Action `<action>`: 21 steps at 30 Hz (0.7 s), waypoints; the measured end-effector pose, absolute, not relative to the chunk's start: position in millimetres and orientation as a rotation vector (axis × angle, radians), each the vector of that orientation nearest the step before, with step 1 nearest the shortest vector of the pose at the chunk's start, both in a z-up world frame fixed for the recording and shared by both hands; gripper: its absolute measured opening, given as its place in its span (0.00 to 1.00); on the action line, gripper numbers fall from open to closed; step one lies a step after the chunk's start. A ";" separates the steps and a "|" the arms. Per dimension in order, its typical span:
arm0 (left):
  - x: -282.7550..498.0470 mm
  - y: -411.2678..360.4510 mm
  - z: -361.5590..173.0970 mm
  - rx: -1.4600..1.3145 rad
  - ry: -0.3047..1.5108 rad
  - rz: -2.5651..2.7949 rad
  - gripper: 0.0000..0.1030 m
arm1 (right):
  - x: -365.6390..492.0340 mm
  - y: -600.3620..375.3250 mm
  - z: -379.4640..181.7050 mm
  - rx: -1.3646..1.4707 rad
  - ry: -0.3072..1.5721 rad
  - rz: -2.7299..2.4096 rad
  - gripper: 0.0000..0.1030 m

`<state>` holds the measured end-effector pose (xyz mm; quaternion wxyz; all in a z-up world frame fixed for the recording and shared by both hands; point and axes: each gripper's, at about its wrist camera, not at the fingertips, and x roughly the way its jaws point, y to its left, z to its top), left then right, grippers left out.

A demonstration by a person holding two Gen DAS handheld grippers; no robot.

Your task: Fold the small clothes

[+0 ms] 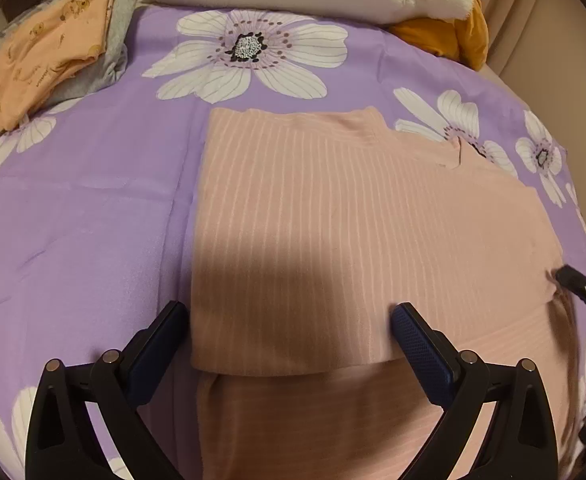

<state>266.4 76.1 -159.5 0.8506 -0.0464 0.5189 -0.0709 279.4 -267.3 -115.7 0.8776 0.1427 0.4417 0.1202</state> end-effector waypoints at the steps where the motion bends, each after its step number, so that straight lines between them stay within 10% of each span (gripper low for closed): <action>1: 265.7 75.7 -158.7 -0.099 1.093 -0.142 0.98 | 278.7 -264.6 -118.0 0.287 0.937 0.247 0.19; 3: 262.3 75.4 -155.6 -0.113 1.096 -0.135 0.98 | 277.1 -265.5 -123.0 0.288 0.967 0.238 0.21; 7: 239.8 81.0 -143.0 -0.120 1.072 -0.145 0.98 | 256.6 -269.9 -111.2 0.347 0.937 0.270 0.63; 21: 148.2 97.4 -144.6 -0.163 1.141 -0.244 0.98 | 163.9 -311.2 -127.2 0.395 0.985 0.187 0.64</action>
